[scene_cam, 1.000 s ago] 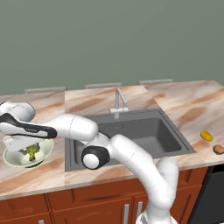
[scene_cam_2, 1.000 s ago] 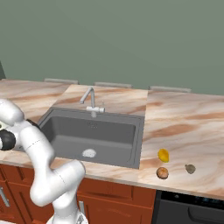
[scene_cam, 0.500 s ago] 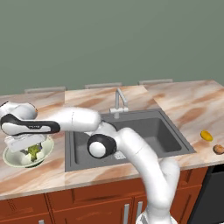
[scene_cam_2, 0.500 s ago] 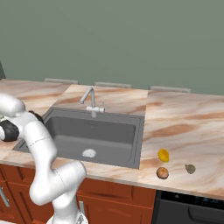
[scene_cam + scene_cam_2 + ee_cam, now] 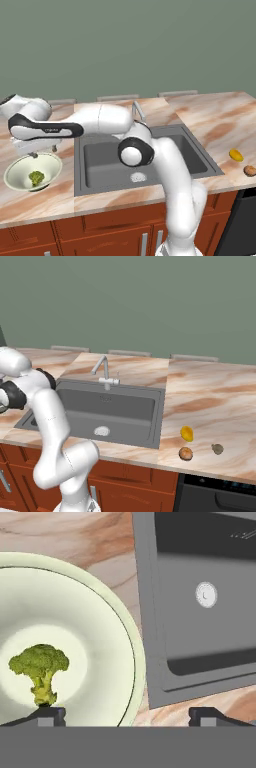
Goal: There is a mixed pile of frozen fruits and vegetables on the counter. Locate all the frozen vegetables and place the items in a bowl on the counter. Take all the frozen fruits and defrost them in a running sink.
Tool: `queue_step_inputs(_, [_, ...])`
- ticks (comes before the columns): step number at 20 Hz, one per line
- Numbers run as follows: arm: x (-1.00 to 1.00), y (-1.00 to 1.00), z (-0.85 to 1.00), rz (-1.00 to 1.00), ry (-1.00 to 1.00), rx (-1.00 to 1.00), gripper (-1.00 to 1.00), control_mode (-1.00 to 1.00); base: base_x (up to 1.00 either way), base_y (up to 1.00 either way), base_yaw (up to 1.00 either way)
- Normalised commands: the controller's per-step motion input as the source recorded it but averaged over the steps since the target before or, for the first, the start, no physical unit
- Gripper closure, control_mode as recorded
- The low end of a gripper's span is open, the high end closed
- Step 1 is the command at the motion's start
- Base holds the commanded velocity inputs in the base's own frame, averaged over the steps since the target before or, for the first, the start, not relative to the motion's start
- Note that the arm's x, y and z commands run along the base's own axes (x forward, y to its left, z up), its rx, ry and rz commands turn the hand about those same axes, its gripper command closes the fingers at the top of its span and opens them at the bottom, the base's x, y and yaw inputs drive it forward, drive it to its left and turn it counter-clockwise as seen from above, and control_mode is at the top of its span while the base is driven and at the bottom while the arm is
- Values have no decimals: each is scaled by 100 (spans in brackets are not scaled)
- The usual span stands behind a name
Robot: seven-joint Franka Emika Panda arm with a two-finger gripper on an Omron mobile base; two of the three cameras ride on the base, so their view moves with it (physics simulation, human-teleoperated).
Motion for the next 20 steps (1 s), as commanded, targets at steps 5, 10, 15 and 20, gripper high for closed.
queue_step_inputs(5, [-55,-100,59,3,-19,5,-100,-100,0,0,0])
queue_step_inputs(10, [-79,-100,13,-3,-14,0,-100,-100,0,0,0])
queue_step_inputs(15, [-20,-100,0,-11,-3,0,-100,-100,0,0,0])
queue_step_inputs(20, [33,-100,0,-15,9,0,-100,-100,0,0,0])
